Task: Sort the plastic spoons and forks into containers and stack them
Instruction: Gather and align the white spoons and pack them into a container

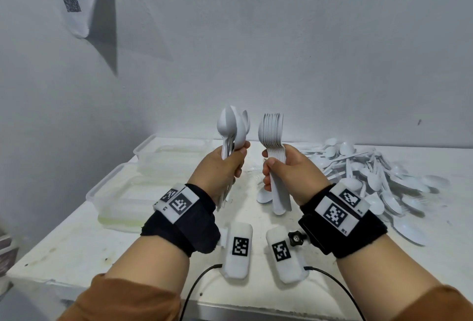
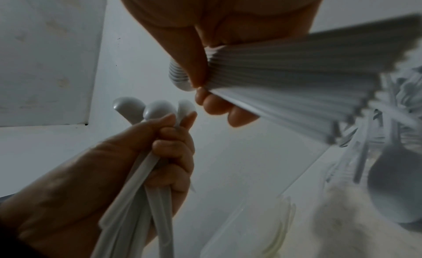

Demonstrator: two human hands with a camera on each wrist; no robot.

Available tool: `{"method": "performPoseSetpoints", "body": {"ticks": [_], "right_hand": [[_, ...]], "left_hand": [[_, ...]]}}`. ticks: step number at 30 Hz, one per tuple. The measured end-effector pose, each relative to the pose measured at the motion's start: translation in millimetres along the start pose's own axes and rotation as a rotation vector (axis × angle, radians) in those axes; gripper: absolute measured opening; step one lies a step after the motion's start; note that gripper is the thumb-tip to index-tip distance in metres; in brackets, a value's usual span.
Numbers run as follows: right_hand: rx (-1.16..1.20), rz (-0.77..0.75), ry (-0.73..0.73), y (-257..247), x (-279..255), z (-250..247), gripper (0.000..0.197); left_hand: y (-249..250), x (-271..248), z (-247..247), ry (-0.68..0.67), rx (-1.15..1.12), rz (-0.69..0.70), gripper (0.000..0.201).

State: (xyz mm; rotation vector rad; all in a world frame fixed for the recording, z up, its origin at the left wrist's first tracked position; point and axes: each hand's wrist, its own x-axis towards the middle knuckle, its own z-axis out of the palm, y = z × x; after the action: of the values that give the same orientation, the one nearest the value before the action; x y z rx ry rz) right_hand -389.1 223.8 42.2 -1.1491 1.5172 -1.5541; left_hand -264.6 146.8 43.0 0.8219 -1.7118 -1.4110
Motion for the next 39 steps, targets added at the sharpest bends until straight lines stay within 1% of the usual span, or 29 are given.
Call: {"method": "performPoseSetpoints", "body": {"ticks": [6,8,9,10,12,16,19,22,23,26,29,30,33,34,39], "right_hand": [[0.032,0.004,0.024,-2,-3,13,0.014],[0.037,0.001,0.027,-4,-4,15,0.011],[0.045,-0.002,0.03,-5,-5,16,0.01],[0.051,-0.006,0.033,-6,-6,15,0.01],[0.051,-0.012,0.038,-9,-6,15,0.009],[0.02,-0.017,0.023,-12,-4,11,0.01],[0.011,-0.023,0.001,-14,-2,5,0.01],[-0.006,-0.026,-0.014,-18,2,-3,0.007],[-0.009,-0.028,-0.017,-19,3,-6,0.004],[-0.05,-0.026,-0.019,-22,8,-13,0.007],[-0.101,-0.024,-0.026,-24,12,-19,0.004],[-0.123,-0.019,-0.025,-24,13,-21,0.005],[-0.172,0.002,-0.029,-24,17,-25,0.019],[-0.181,0.009,-0.032,-23,19,-26,0.021],[-0.195,0.01,-0.025,-22,22,-36,0.023]], "left_hand": [[0,-4,-11,-0.005,0.004,0.027,0.016],[-1,-5,-13,-0.01,0.025,0.01,0.005],[0,-6,-14,-0.008,0.029,0.011,0.005],[0,-6,-14,-0.009,0.032,0.014,0.012],[1,-7,-12,-0.016,0.039,0.017,0.016],[7,-7,-3,-0.011,0.045,0.034,0.006],[11,-6,6,0.024,0.041,0.04,0.003],[14,-6,16,0.043,0.042,0.05,0.007],[15,-5,19,0.041,0.037,0.051,0.008],[20,-4,28,0.024,0.0,0.077,0.007],[24,-4,38,0.01,-0.046,0.101,0.009],[24,-4,41,0.012,-0.041,0.11,0.009],[24,-1,47,0.044,0.034,0.119,0.006],[23,0,47,0.055,0.046,0.117,0.006],[26,1,53,0.052,0.062,0.123,0.016]]}}
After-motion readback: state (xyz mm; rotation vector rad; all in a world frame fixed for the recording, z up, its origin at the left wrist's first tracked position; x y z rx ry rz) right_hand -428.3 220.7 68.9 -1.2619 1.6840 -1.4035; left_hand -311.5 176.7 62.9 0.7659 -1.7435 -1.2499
